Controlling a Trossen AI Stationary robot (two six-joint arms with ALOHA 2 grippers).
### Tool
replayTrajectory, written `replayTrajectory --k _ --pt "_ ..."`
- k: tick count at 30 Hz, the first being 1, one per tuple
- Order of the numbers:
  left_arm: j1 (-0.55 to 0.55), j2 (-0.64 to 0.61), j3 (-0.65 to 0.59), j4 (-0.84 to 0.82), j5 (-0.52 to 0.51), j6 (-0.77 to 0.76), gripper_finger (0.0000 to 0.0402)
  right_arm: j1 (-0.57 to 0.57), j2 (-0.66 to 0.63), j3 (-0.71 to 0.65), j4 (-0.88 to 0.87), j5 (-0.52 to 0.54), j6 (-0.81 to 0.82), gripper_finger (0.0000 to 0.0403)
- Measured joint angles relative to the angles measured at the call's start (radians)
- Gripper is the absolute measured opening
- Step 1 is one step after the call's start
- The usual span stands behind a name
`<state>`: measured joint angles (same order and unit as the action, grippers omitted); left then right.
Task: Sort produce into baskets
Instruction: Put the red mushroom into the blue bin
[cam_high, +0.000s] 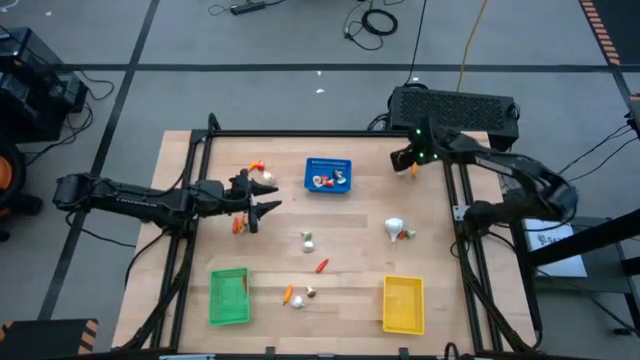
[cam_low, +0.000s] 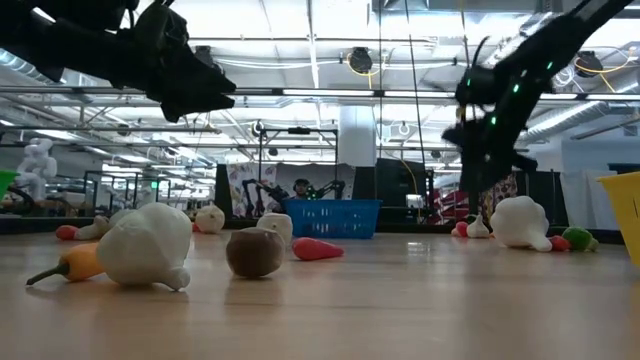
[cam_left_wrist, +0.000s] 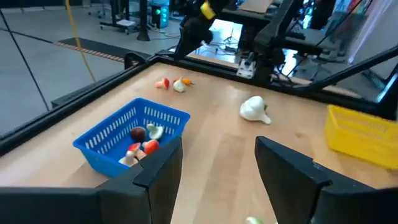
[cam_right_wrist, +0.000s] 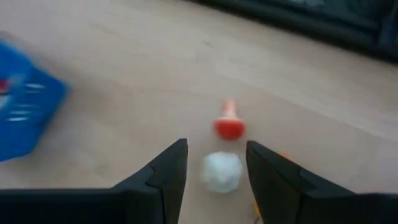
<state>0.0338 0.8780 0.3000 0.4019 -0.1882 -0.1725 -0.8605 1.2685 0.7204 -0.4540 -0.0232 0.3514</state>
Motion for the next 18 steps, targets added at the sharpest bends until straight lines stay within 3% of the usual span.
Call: replayTrajectory --k 7,18 --pt "0.000 0.000 0.000 0.003 -0.004 0.051 0.0209 -0.035 0.161 0.003 0.033 -0.031 -0.108 0.0155" --pt "0.000 0.000 0.000 0.003 -0.005 0.058 0.0209 -0.034 0.190 0.008 0.119 0.015 -0.128 0.0155"
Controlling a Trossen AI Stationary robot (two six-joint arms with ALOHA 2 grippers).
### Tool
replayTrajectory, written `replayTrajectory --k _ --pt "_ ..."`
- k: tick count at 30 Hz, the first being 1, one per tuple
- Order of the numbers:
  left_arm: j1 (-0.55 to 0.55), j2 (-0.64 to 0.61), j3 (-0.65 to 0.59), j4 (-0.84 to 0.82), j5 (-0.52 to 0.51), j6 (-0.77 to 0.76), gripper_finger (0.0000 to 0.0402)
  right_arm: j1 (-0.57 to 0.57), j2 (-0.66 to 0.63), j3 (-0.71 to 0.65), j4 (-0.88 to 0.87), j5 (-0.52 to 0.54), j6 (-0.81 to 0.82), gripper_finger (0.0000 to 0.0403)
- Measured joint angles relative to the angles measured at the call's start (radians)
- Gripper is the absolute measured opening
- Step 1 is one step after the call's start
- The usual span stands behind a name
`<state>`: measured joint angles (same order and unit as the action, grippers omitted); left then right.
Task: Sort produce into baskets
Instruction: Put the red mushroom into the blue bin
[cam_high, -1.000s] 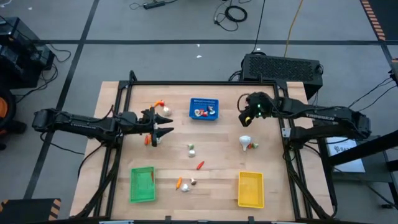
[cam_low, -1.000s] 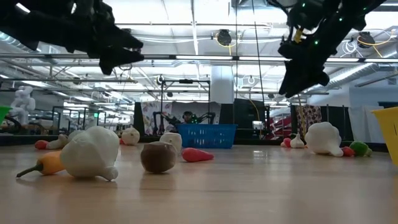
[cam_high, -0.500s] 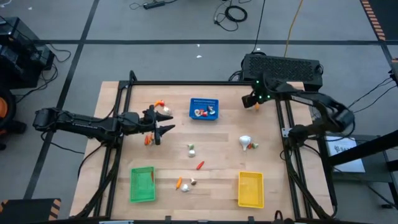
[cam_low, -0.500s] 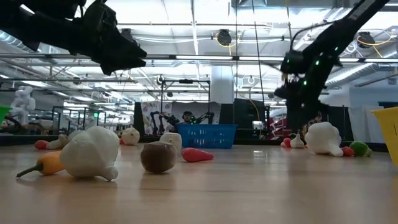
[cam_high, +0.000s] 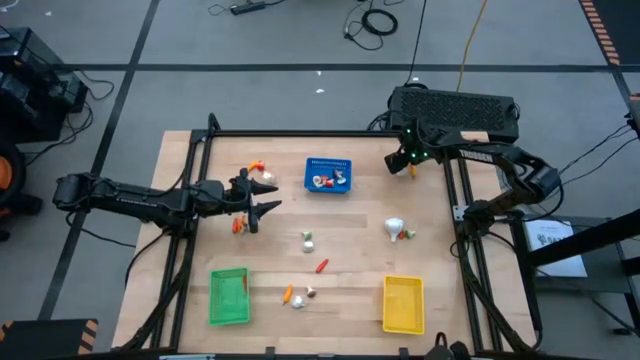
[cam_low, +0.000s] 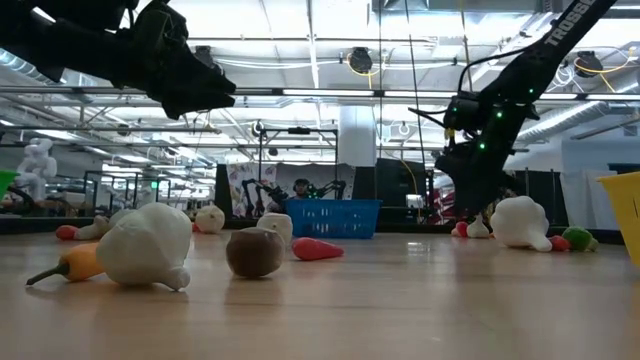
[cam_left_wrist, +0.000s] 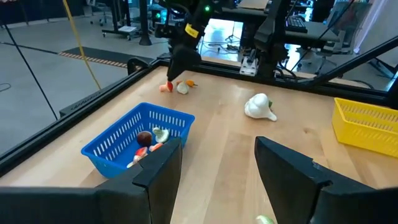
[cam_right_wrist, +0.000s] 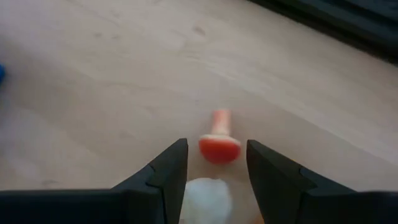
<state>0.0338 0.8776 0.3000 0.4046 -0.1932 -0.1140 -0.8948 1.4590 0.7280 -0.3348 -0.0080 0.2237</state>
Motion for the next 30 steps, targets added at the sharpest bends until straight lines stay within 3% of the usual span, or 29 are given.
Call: replayTrajectory --k 13,21,30 --pt "0.000 0.000 0.000 -0.001 0.000 -0.001 0.0209 0.003 0.002 0.000 0.017 0.032 0.013 0.0155" --pt "-0.001 0.000 0.000 -0.001 0.000 -0.003 0.0209 0.031 0.127 0.000 0.062 0.036 0.002 0.0155" --pt "-0.001 0.000 0.000 -0.002 0.001 -0.002 0.0209 0.041 0.163 0.003 0.089 0.059 0.018 0.0155"
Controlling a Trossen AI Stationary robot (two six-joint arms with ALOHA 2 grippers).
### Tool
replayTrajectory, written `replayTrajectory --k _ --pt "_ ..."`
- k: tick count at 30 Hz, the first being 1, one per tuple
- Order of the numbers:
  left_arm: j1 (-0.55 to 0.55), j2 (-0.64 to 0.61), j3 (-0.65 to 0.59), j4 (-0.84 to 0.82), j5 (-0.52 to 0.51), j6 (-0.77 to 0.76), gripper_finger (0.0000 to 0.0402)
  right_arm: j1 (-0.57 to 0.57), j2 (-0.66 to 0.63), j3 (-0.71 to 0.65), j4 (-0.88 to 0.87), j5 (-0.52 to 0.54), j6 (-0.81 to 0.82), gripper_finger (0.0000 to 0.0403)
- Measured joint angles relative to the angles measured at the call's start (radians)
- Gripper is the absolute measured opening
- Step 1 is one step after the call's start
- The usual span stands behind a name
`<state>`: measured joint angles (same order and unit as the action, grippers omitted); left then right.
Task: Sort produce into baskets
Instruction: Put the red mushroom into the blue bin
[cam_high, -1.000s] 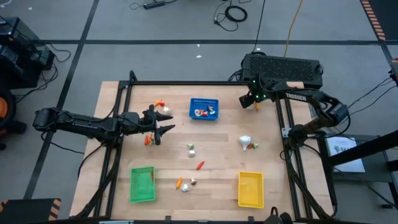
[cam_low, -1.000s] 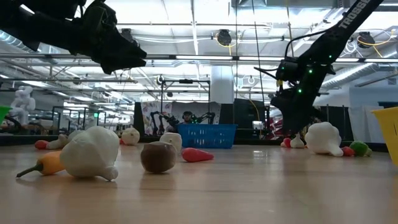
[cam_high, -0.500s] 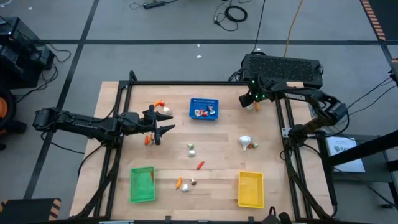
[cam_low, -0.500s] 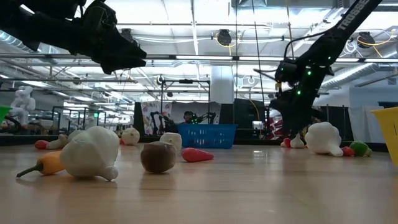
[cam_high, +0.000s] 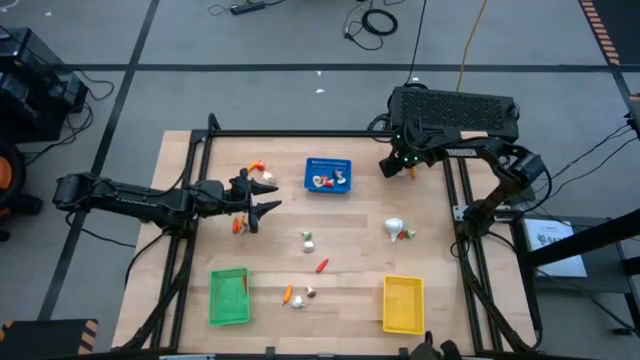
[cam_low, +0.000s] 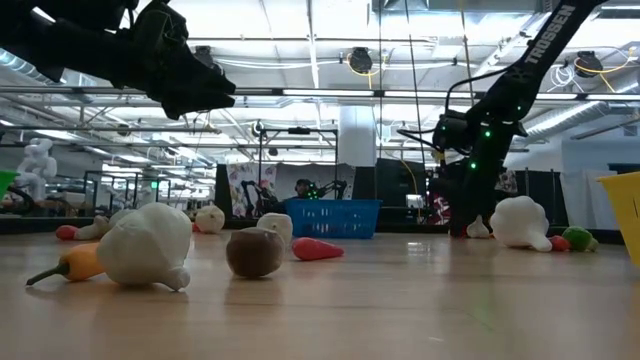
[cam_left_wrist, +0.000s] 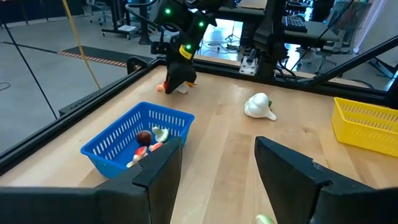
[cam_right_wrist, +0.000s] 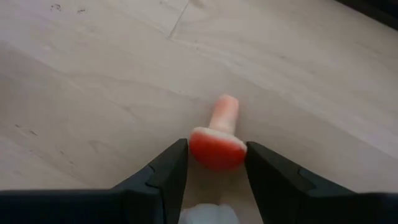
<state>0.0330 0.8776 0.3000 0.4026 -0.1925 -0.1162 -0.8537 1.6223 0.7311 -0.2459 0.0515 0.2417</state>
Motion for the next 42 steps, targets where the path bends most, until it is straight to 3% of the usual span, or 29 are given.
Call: replayTrajectory --k 12,23,29,33,42 --pt "0.000 0.000 0.000 0.000 0.000 -0.001 0.0209 0.006 0.003 -0.001 0.005 0.027 0.071 0.0148" --pt "0.000 0.000 0.000 0.000 0.000 -0.001 0.0209 0.004 -0.017 -0.003 -0.004 0.024 0.069 0.0056" --pt "0.000 0.000 0.000 0.000 0.000 -0.001 0.0209 0.014 -0.112 -0.005 -0.017 -0.087 0.079 0.0058" --pt "0.000 0.000 0.000 0.000 0.000 0.006 0.0209 0.085 -0.160 -0.005 0.002 -0.186 0.078 0.0062" --pt "0.000 0.000 0.000 0.031 0.001 0.027 0.0209 0.375 -0.163 0.116 0.051 -0.178 0.079 0.0063"
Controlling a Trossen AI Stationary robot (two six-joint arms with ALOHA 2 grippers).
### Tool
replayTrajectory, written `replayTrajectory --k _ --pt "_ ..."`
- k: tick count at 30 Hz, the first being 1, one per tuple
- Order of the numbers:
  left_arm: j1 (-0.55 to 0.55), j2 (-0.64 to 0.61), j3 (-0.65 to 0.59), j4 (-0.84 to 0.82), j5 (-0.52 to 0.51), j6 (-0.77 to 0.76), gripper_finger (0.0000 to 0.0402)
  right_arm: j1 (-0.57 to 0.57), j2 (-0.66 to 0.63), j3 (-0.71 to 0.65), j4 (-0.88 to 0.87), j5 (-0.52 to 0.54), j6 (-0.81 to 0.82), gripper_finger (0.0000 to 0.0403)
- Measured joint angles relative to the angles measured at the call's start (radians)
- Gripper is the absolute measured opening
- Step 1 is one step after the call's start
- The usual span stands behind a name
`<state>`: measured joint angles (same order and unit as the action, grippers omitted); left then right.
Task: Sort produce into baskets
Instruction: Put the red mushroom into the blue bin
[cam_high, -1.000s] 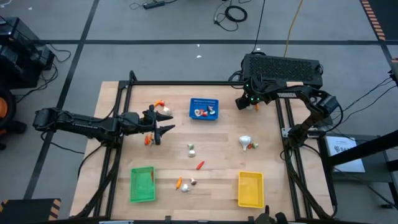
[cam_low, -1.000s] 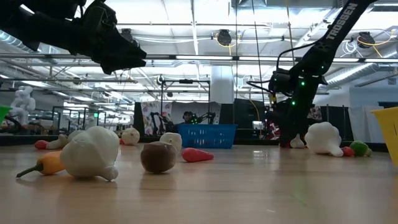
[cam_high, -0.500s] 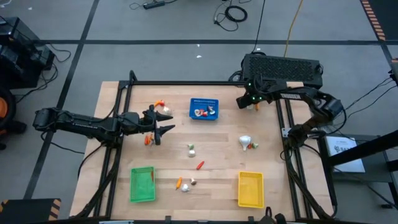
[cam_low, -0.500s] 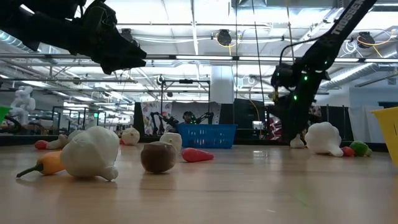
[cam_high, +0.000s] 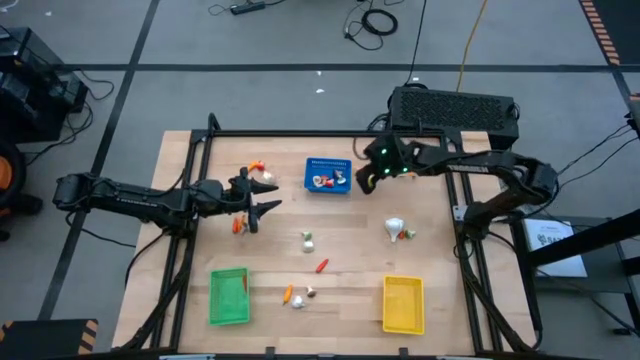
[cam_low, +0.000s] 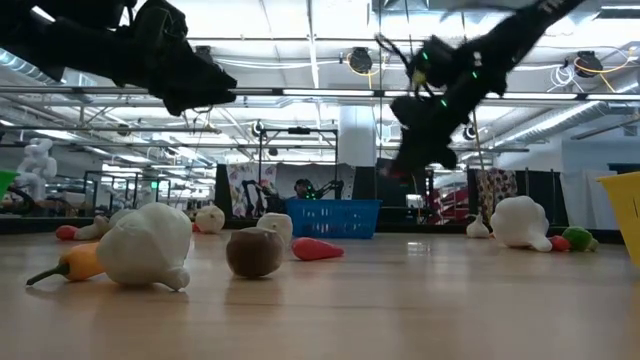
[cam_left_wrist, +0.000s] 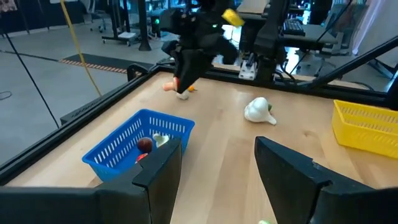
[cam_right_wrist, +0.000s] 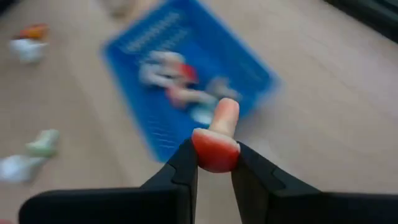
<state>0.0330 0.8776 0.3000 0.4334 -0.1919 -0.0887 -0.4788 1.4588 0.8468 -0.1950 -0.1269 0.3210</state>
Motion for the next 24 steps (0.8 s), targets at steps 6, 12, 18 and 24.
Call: replayTrajectory --k 6,12,18,24 --pt "0.000 -0.001 0.000 0.043 0.007 0.022 0.0209 0.186 0.040 0.120 -0.003 0.072 -0.016 0.0063" --pt "0.000 -0.001 0.000 0.073 0.007 0.026 0.0209 0.272 0.101 0.169 -0.007 0.197 -0.049 0.0064" --pt "0.000 -0.001 0.016 0.083 0.044 0.027 0.0209 0.262 0.123 0.176 0.020 0.444 -0.024 0.0064" --pt "0.001 -0.001 0.029 0.082 0.061 0.073 0.0209 0.237 0.151 0.177 0.083 0.303 -0.035 0.0064"
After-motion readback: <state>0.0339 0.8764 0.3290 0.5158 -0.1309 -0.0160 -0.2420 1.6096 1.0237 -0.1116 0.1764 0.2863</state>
